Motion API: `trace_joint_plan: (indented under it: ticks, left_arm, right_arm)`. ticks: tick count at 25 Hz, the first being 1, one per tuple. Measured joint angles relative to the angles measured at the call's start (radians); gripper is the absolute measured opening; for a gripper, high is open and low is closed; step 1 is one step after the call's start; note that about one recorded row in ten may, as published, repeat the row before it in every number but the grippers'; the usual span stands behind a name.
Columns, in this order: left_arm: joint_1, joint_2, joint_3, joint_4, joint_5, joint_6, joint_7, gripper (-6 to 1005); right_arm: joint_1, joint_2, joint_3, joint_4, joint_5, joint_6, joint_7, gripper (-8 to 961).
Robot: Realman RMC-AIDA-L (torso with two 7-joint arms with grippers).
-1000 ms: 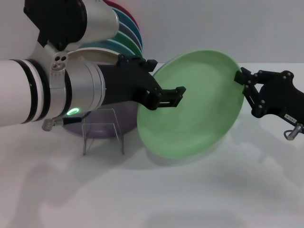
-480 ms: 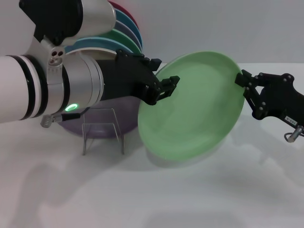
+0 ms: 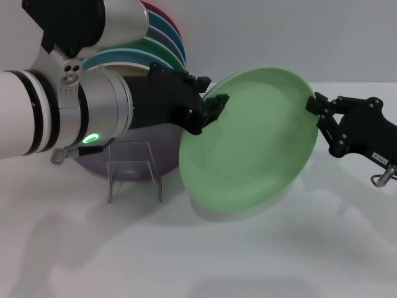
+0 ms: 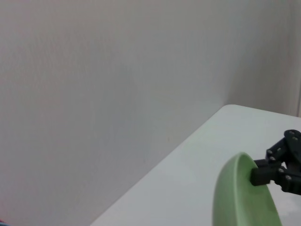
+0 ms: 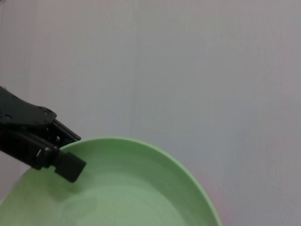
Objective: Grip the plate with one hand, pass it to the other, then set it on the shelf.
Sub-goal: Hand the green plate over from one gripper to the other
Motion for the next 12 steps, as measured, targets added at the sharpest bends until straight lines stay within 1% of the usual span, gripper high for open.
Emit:
trace_joint_plan:
  ticks: [1, 5, 11, 12]
  left_arm:
    - [0.002, 0.0, 0.0, -0.001, 0.004, 0.009, 0.002, 471]
    - [0.007, 0.0, 0.022, -0.005, 0.032, 0.048, 0.017, 325]
    - [-0.024, 0.0, 0.055, 0.019, 0.038, 0.06, 0.054, 104]
    - [-0.026, 0.0, 0.059, 0.017, 0.038, 0.063, 0.055, 103]
  right_arm:
    - [-0.001, 0.0, 0.0, 0.0, 0.0, 0.0, 0.0, 20]
    - [-0.007, 0.0, 0.001, -0.003, 0.002, 0.02, 0.005, 22]
    - [-0.022, 0.001, 0.009, -0.01, 0.005, 0.064, 0.03, 24]
    - [-0.027, 0.002, 0.015, -0.01, 0.005, 0.081, 0.03, 25]
